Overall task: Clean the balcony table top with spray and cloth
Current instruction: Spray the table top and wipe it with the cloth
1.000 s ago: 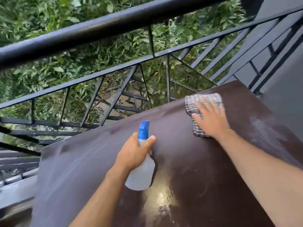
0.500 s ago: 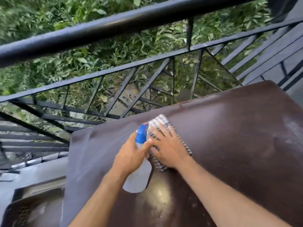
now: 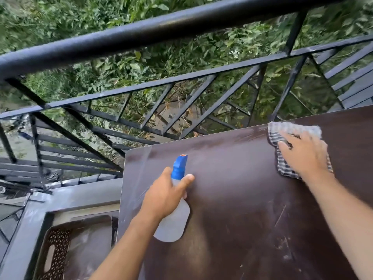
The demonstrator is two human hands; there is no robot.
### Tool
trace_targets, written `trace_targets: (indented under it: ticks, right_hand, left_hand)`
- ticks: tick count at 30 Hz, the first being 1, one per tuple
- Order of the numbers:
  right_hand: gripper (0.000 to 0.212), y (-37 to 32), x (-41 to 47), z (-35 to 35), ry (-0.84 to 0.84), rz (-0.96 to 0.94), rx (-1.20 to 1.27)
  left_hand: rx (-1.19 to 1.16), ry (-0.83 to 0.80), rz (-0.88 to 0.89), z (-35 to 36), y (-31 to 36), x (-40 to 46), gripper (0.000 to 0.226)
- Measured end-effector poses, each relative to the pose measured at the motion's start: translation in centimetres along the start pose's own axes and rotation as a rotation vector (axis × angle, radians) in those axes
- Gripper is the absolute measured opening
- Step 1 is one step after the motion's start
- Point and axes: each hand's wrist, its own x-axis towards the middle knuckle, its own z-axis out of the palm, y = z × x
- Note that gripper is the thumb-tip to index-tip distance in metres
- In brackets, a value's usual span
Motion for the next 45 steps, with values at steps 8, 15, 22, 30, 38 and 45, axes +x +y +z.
trace_targets:
  ticks: [8, 15, 22, 30, 38, 45]
  right_hand:
    - [0.051, -19.7, -10.1, 4.8, -0.072, -0.775, 0.049]
    - [0.054, -20.5, -8.8, 4.4, -0.095, -0.809, -0.006]
    - [0.055, -7.2, 0.4, 4.0, 0.065, -0.228, -0.016]
    - [0.055, -11.1, -4.2, 3.6, -0.056, -0.383, -0.033]
    - [0.051, -23.5, -11.1, 4.3, -0.124, -1.231, 0.068]
    - [0.061, -23.8, -4.0, 4.5, -0.092, -0.726, 0.033]
  left_hand:
    - [0.005, 0.059, 0.027, 0.0, -0.2, -0.9, 0.042]
    - [-0.082, 0.078, 0.014, -0.3, -1.7, -1.2, 0.037]
    - [-0.136, 0.119, -0.052, 0.0, -1.9, -1.9, 0.059]
    - [-0.08, 0.185, -0.128, 0.7, -1.8, -3.5, 0.051]
    - [-0.167, 0.269, -0.124, 0.8, -2.1, -3.8, 0.046]
    - [-0.264, 0.326, -0.225, 0.9, -3.6, -3.5, 0.043]
